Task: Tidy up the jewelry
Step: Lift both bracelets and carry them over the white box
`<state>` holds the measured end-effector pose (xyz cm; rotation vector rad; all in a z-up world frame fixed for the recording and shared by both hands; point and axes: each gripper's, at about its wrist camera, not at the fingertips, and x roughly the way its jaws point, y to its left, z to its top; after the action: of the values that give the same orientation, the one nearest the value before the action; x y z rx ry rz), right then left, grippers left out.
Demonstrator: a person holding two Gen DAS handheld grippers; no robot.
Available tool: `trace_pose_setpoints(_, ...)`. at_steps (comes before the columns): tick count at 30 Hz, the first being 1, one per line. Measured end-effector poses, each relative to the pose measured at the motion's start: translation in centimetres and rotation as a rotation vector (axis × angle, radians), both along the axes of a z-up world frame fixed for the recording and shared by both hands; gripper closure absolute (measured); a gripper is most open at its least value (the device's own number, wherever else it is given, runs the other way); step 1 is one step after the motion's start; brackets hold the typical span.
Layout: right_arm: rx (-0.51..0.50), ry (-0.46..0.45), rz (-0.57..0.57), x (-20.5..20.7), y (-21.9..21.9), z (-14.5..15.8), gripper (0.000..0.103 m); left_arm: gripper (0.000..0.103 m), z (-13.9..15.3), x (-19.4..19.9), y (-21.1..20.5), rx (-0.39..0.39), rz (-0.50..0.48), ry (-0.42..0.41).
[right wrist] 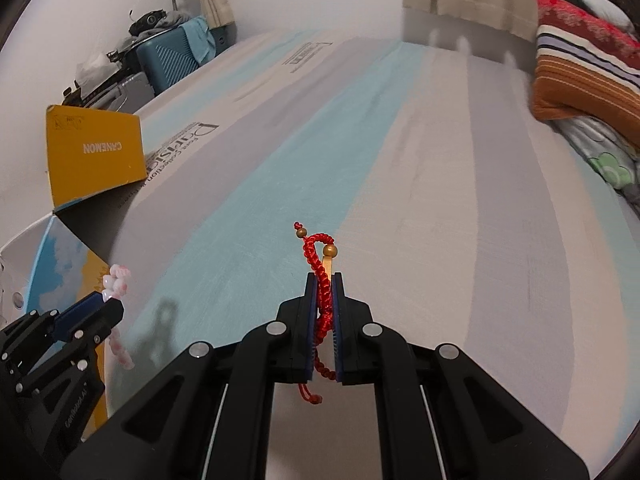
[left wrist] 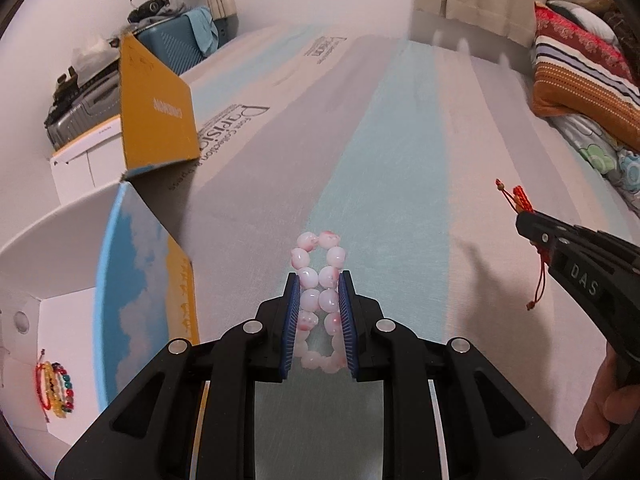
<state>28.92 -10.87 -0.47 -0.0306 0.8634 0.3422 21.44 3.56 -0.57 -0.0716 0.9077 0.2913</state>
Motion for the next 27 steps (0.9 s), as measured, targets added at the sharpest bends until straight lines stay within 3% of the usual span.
trace_pose_setpoints(14,0.040,-0.016,-0.091,-6.8,-1.8,4.0,0.097,0.084,4.8,-3.7,0.9,-0.051,-0.041,-0.033)
trace_pose_setpoints(27,0.045,-0.055,-0.100,-14.2,1.0,7.0,0.097,0.084,8.6,-9.0,4.6,-0.054,-0.058,-0.050)
